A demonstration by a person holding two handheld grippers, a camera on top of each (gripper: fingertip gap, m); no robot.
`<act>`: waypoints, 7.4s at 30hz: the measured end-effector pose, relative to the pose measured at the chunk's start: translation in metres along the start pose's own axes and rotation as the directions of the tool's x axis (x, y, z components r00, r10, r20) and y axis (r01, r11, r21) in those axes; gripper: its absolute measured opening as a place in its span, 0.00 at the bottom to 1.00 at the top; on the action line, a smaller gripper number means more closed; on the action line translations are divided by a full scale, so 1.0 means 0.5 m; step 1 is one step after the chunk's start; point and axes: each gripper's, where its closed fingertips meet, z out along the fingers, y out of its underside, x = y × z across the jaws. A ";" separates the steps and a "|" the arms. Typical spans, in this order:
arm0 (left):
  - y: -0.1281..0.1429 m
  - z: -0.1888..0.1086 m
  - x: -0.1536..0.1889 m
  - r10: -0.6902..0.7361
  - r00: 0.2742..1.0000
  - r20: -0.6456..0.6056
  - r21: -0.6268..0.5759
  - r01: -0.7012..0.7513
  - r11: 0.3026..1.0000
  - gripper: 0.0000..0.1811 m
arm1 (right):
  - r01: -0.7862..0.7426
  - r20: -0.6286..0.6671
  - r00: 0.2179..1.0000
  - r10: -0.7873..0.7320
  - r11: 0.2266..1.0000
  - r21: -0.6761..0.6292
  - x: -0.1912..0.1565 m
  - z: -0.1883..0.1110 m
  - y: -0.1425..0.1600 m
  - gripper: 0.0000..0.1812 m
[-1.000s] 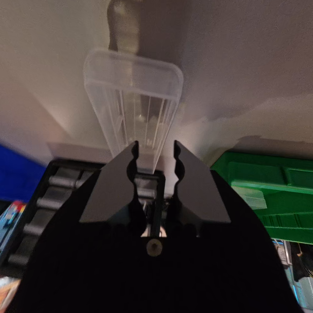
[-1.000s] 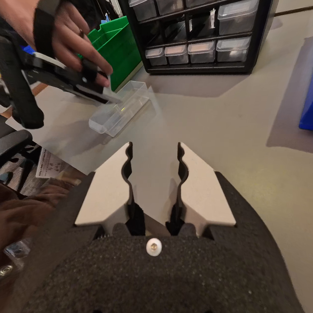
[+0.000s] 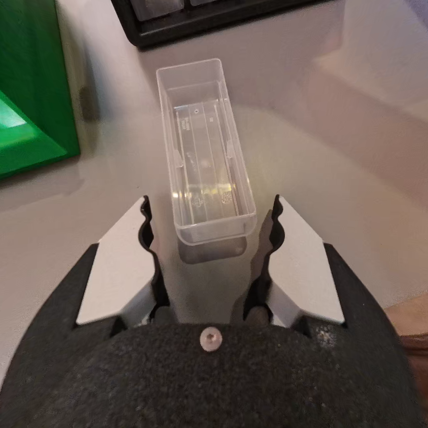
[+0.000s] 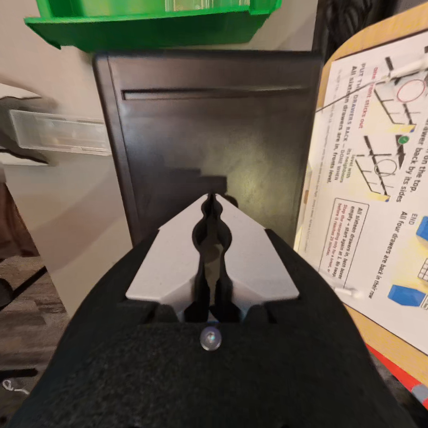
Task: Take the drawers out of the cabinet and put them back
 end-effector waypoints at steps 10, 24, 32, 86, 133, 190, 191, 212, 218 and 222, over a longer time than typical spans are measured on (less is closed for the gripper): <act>-0.010 0.047 0.018 -0.034 0.997 -0.064 -0.014 0.033 0.999 0.50 | -0.016 -0.100 0.995 0.002 0.989 -0.146 0.008 0.006 0.001 0.00; -0.027 0.034 0.007 0.007 0.995 -0.100 -0.005 -0.008 1.000 0.43 | -0.107 -0.035 0.994 0.105 0.990 -0.095 0.006 0.007 0.001 0.00; -0.123 -0.025 -0.013 -0.022 0.990 -0.137 0.112 0.038 0.993 0.42 | -0.122 -0.084 0.990 0.115 0.989 -0.087 0.006 0.006 0.001 0.00; -0.315 0.134 -0.074 -0.137 0.989 -0.057 0.205 0.145 0.968 0.43 | -0.142 -0.107 0.986 0.128 0.982 -0.127 0.007 0.006 0.001 0.00; -0.341 0.179 -0.109 -0.228 0.972 0.057 0.394 0.188 0.900 0.17 | -0.153 -0.112 0.984 0.138 0.978 -0.142 0.006 0.006 0.000 0.00; -0.247 0.260 -0.542 -0.841 0.529 0.115 -0.135 0.847 0.514 0.17 | -0.191 -0.118 0.976 0.181 0.978 -0.081 0.007 0.006 0.001 0.00; -0.249 0.261 -0.542 -0.837 0.536 0.113 -0.119 0.844 0.524 0.17 | -0.191 -0.116 0.977 0.182 0.978 -0.078 0.007 0.006 0.001 0.00; -0.336 0.063 -0.552 -0.529 0.847 0.050 0.003 0.529 0.849 0.02 | -0.207 -0.112 0.973 0.202 0.978 -0.034 0.007 0.006 0.001 0.00; -0.388 -0.071 -0.267 -0.211 0.933 -0.290 -0.104 0.188 0.977 0.02 | -0.211 -0.121 0.971 0.204 0.976 -0.052 0.007 0.006 0.001 0.00; -0.282 -0.030 -0.083 -0.104 0.915 -0.390 -0.270 -0.005 0.963 0.02 | -0.216 -0.128 0.970 0.208 0.975 -0.057 0.007 0.006 0.001 0.00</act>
